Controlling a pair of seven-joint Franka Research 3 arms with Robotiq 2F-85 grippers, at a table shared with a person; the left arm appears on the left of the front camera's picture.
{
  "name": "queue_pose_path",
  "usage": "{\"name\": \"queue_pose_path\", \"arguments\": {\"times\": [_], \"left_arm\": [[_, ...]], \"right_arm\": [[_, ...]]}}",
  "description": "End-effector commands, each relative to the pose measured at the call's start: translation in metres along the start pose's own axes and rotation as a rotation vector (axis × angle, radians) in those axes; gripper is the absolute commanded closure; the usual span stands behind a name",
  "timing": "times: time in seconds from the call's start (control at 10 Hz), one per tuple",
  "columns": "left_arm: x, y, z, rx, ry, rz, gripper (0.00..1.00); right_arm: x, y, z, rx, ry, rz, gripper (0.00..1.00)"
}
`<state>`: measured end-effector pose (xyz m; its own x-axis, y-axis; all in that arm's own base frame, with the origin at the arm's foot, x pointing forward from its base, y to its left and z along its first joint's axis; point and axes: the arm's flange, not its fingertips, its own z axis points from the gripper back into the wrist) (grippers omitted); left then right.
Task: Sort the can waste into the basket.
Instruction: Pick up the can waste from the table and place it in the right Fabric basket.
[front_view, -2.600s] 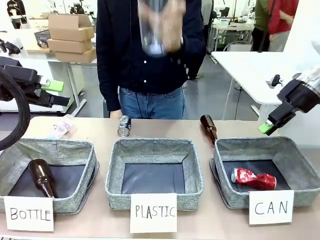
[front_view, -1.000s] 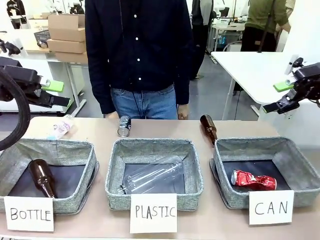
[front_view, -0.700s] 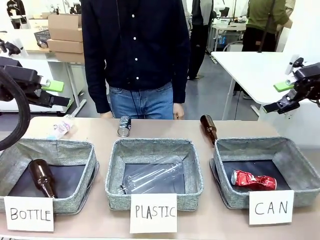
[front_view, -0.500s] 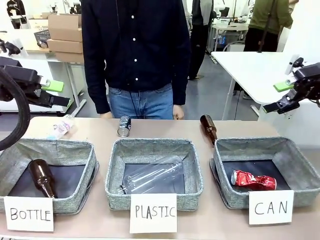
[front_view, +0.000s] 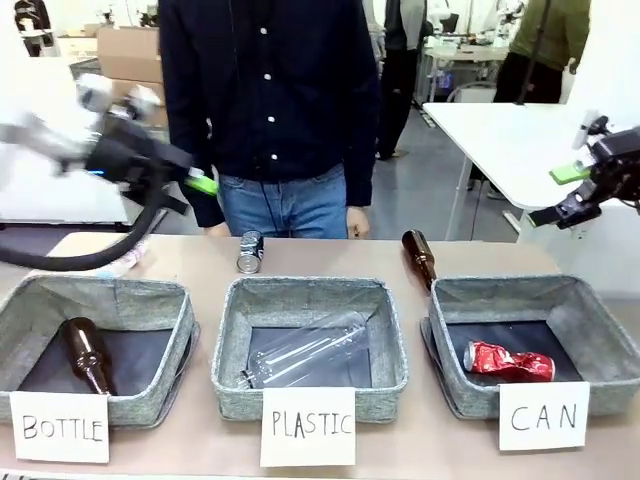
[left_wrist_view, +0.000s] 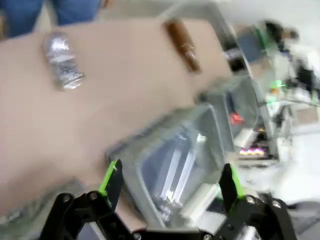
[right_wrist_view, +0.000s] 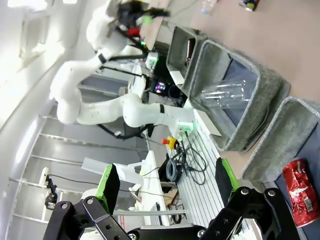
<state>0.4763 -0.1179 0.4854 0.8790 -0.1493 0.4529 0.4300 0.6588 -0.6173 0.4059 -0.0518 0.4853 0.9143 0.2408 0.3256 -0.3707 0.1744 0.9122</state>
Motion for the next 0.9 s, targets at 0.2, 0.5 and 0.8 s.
{"name": "queue_pose_path", "arguments": {"times": [0.2, 0.5, 0.8], "left_arm": [[0.084, 0.047, -0.095, 0.262, 0.278, 0.202, 0.00], [0.093, 0.065, -0.156, 0.407, 0.250, 0.227, 0.00], [0.095, 0.090, -0.196, 0.563, 0.187, 0.243, 0.00]], "right_arm": [[-0.001, 0.001, 0.001, -0.014, -0.003, 0.017, 0.00], [-0.001, 0.001, 0.001, -0.014, -0.003, 0.017, 0.00], [-0.001, 0.001, 0.001, -0.014, -0.003, 0.017, 0.00]]}}
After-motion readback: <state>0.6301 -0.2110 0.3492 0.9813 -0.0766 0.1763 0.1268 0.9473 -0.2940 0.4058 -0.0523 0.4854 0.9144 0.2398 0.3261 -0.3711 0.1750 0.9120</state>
